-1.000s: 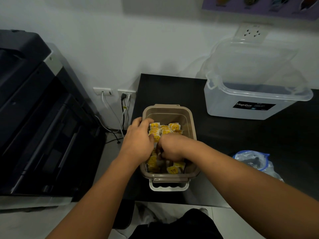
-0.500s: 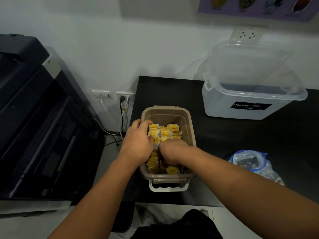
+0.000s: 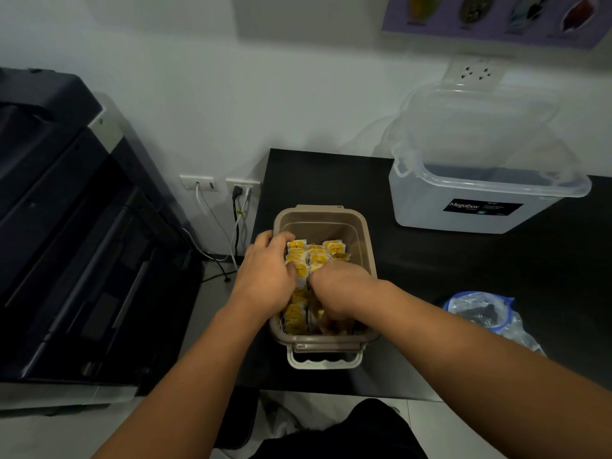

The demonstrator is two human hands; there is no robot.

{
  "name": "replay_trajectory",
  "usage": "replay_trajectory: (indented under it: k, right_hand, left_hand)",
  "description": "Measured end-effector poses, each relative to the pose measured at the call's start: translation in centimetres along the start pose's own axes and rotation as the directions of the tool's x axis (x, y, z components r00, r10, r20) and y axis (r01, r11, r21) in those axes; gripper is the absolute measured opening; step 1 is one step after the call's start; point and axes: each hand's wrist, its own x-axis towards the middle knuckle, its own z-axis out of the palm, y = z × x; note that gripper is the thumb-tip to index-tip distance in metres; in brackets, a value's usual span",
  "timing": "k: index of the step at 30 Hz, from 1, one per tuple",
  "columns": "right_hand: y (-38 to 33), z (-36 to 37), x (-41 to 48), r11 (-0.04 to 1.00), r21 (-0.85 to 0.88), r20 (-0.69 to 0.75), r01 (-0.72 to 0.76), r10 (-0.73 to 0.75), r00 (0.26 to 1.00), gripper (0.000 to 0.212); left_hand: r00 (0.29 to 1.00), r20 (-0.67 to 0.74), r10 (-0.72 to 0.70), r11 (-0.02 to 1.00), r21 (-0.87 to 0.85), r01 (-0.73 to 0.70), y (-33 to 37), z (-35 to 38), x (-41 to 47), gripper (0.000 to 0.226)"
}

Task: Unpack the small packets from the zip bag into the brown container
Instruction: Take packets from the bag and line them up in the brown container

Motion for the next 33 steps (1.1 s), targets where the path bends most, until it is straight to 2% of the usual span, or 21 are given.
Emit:
replay_trajectory:
  k: [3, 9, 14, 17, 19, 21, 24, 27, 30, 33]
  right_hand:
    - [-0.2, 0.9, -0.1, 0.998, -0.058, -0.006, 0.025, -0.025, 1.0, 0.029]
    - [-0.1, 0.9, 0.0, 0.991, -0.131, 0.081, 0.009, 0.001, 0.997, 0.032]
    - [0.1, 0.8, 0.2, 0.951, -0.309, 0.066, 0.026, -0.006, 0.998, 0.03]
    - [0.6, 0.3, -0.4, 0.946, -0.32, 0.032, 0.051, -0.043, 0.999, 0.027]
    - [1.6, 0.0, -1.3, 0.965, -0.245, -0.074, 0.091, -0.112, 0.991, 0.02]
    - [3.0, -0.4, -2.5, 0.983, -0.119, -0.244, 0.141, -0.167, 0.955, 0.016]
    - [6.5, -0.8, -4.9, 0.98, 0.085, -0.452, 0.18, -0.123, 0.884, 0.02]
    - [11.2, -0.4, -7.6, 0.952, 0.236, -0.599, 0.193, -0.013, 0.8, 0.02]
    - [16.9, 1.6, -9.5, 0.912, 0.397, -0.588, 0.108, 0.162, 0.793, 0.015]
    - [21.5, 4.5, -10.6, 0.872, 0.489, -0.489, 0.024, 0.251, 0.836, 0.011]
  left_hand:
    - [1.0, 0.0, -0.009, 1.0, 0.0, 0.009, 0.1, -0.1, -0.1, 0.051]
    - [1.0, 0.019, -0.011, 1.0, 0.015, 0.01, 0.3, -0.2, -0.2, 0.05]
    - [1.0, 0.022, -0.018, 0.999, 0.027, 0.018, 0.5, -0.3, -0.3, 0.051]
    - [0.999, 0.037, -0.03, 0.998, 0.061, 0.028, 0.7, -0.8, -0.4, 0.057]
    - [0.998, 0.041, -0.054, 0.997, 0.058, 0.051, 1.2, -1.5, -0.4, 0.064]
    - [0.996, 0.007, -0.087, 0.993, 0.085, 0.086, 2.0, -2.5, -0.4, 0.066]
    - [0.994, -0.098, -0.047, 0.977, 0.204, 0.066, 4.8, -3.4, -0.1, 0.062]
    - [0.986, -0.147, 0.08, 0.988, 0.14, -0.059, 8.9, -3.0, 0.2, 0.054]
    - [0.954, -0.151, 0.259, 0.966, 0.027, -0.258, 13.9, -0.6, -0.2, 0.044]
    - [0.935, -0.049, 0.35, 0.932, -0.075, -0.353, 18.5, 3.4, -1.0, 0.041]
